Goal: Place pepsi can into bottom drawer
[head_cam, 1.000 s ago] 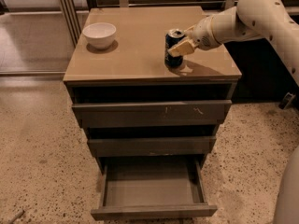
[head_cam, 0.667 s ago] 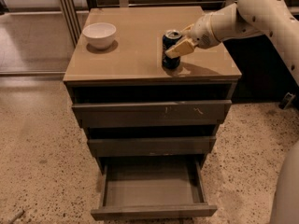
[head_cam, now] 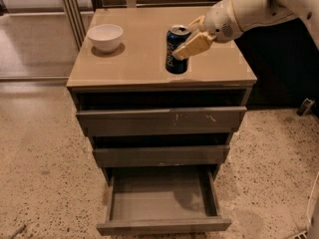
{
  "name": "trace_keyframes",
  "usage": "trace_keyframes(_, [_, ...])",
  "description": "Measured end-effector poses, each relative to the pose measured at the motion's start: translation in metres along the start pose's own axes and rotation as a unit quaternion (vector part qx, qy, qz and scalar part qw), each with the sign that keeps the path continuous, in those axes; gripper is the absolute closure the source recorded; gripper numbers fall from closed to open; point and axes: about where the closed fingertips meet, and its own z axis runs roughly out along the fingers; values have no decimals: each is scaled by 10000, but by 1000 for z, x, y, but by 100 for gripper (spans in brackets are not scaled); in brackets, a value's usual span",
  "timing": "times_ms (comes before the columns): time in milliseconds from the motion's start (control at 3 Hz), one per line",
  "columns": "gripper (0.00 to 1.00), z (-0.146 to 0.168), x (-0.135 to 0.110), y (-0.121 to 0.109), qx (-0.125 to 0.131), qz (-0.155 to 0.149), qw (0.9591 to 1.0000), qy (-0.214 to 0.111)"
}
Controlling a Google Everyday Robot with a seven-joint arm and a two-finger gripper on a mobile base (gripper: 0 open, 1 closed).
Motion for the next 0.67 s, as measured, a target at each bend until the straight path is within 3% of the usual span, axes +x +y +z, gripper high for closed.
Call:
trace_keyframes(333, [100, -33, -25, 51, -605, 122, 9980, -119])
trace_keyframes(667, [100, -30, -24, 57, -752, 112, 9971, -84])
